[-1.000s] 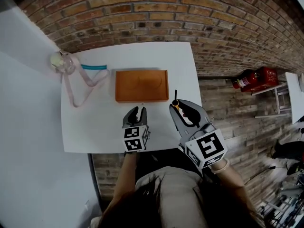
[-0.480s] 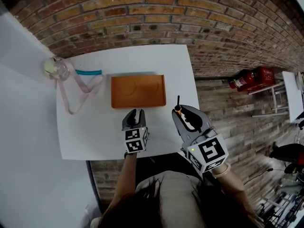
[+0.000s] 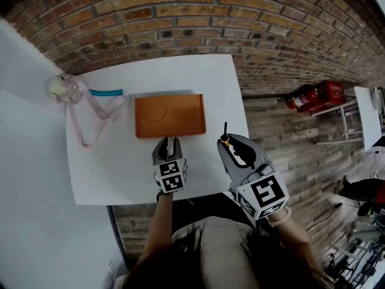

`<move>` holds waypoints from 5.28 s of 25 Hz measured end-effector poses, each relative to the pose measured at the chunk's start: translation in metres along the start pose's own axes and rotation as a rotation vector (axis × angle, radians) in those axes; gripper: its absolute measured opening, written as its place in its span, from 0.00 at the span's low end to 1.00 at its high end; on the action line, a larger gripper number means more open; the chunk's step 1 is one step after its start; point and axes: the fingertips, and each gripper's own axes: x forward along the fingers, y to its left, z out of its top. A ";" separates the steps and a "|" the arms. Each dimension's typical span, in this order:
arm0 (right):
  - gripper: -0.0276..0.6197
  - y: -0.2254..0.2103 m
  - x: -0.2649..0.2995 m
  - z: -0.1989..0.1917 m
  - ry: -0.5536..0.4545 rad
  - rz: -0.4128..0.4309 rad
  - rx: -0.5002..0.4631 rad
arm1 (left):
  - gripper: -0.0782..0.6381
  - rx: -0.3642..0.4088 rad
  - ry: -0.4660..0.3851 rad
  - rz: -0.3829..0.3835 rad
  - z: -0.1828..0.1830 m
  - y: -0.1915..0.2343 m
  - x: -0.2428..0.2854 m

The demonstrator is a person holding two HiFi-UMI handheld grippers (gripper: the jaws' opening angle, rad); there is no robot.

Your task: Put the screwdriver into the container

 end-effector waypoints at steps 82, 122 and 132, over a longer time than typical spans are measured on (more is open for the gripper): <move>0.15 0.052 -0.017 -0.062 0.105 0.049 0.007 | 0.20 0.115 0.032 0.041 -0.053 -0.016 -0.050; 0.16 0.087 0.108 -0.129 0.565 0.387 -0.576 | 0.20 0.102 0.014 0.029 -0.054 -0.022 -0.055; 0.16 0.091 0.131 -0.150 0.636 0.409 -0.644 | 0.20 0.100 0.016 0.027 -0.054 -0.022 -0.055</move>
